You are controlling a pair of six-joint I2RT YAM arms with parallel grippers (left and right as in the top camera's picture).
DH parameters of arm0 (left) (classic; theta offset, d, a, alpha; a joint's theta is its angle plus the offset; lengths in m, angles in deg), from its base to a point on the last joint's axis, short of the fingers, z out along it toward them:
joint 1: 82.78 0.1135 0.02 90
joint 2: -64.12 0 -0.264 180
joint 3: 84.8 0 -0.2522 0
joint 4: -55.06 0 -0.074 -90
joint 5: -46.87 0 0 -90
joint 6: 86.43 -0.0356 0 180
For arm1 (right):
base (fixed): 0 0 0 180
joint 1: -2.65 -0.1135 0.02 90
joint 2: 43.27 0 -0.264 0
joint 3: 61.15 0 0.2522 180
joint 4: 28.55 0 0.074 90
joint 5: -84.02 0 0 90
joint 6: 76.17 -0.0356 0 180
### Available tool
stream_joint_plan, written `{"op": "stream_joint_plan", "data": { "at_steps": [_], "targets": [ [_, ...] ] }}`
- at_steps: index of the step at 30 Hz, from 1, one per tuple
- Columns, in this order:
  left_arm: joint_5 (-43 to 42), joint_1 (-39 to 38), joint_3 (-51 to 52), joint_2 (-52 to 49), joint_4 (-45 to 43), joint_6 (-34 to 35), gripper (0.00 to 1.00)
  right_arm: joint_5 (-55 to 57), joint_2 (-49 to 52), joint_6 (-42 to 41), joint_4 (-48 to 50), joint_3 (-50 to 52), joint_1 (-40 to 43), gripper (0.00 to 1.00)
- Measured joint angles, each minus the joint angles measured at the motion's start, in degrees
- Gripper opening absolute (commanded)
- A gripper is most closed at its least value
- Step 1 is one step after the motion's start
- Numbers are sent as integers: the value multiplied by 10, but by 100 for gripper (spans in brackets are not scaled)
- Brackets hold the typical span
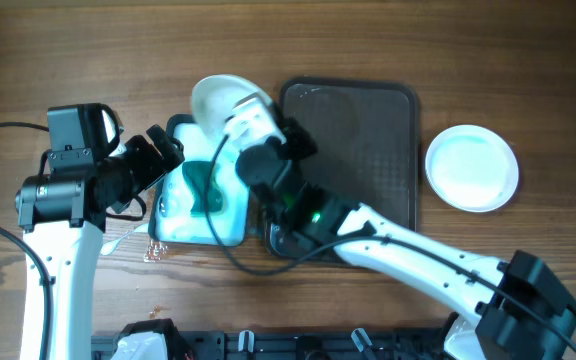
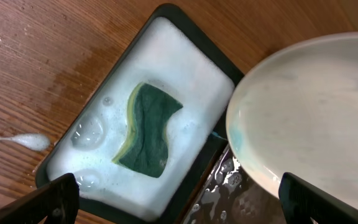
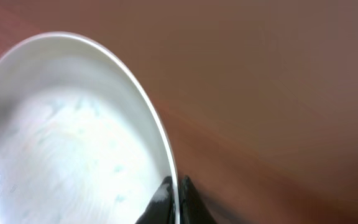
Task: Clean dirty plates on tray and stack at the side
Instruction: 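Carry the plate right and stack it on the side plates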
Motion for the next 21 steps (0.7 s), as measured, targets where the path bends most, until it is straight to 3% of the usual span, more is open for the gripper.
{"op": "stream_joint_plan", "data": {
  "at_steps": [5, 9, 10, 13, 16, 19, 20, 21],
  "targets": [
    [0, 0, 0, 0, 0, 0, 100, -179, -40, -239, -163, 2, 90, 4],
    [-1, 0, 0, 0, 0, 0, 100, -322, -160, -364, -337, -1, 273, 4],
    [-2, 0, 0, 0, 0, 0, 100, -364, -196, -391, -389, -3, 358, 4],
    [-2, 0, 0, 0, 0, 0, 100, -439, -208, -400, -496, -6, 535, 4],
    [-2, 0, 0, 0, 0, 0, 100, -452, -173, -381, -508, -2, 716, 4],
    [-2, 0, 0, 0, 0, 0, 100, -468, -90, -362, -529, 5, 815, 4],
    [-2, 0, 0, 0, 0, 0, 100, -481, -60, -347, -535, 7, 835, 17],
    [-2, 0, 0, 0, 0, 0, 100, -492, -26, -331, -537, 8, 847, 56]
  ]
}}
